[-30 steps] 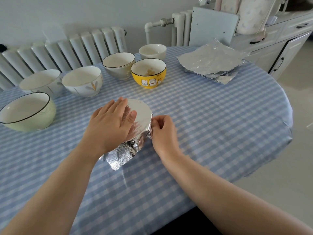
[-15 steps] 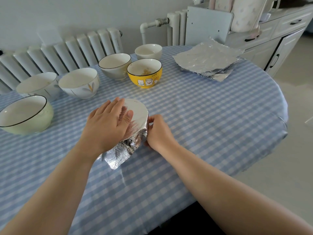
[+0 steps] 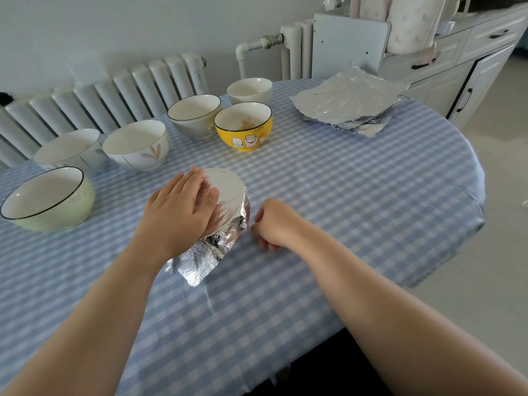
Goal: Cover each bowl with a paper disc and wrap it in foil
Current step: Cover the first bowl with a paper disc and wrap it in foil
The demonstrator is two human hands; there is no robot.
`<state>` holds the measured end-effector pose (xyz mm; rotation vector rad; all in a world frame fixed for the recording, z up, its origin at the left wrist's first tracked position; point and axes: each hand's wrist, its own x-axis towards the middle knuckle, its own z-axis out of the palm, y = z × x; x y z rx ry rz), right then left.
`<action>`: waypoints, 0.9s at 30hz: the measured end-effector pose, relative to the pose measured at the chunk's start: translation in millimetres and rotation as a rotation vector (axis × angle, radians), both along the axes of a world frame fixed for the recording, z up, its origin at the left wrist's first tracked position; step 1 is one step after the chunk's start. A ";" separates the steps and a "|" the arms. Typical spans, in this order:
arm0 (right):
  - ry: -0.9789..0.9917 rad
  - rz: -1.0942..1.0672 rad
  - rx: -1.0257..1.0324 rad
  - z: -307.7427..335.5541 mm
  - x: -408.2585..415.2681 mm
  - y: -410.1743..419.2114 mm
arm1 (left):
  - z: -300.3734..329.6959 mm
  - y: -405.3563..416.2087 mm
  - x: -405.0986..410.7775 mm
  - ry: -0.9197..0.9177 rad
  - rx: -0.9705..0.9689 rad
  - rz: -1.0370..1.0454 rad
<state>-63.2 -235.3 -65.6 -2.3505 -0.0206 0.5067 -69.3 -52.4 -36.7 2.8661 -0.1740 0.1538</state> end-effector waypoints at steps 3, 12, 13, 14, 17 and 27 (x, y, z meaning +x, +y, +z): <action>-0.051 -0.162 0.170 4.8 4.9 -20.9 | 0.9 -4.6 0.5 0.013 0.024 -0.001; -0.114 -0.247 0.611 22.2 -21.9 -4.6 | 2.1 -8.9 -0.5 0.031 0.068 -0.008; -0.130 -0.248 0.606 21.3 -23.4 -2.3 | 2.5 -9.6 -0.8 0.032 0.065 -0.007; -0.134 -0.254 0.611 20.3 -23.4 -0.6 | 2.9 -10.0 -0.9 0.034 0.063 -0.006; -0.062 -0.295 0.707 17.4 -18.6 0.4 | 4.0 -9.6 -1.2 0.040 0.073 -0.005; -0.019 -0.199 0.734 7.9 12.8 -6.7 | 16.1 -20.3 -15.3 0.131 0.169 0.074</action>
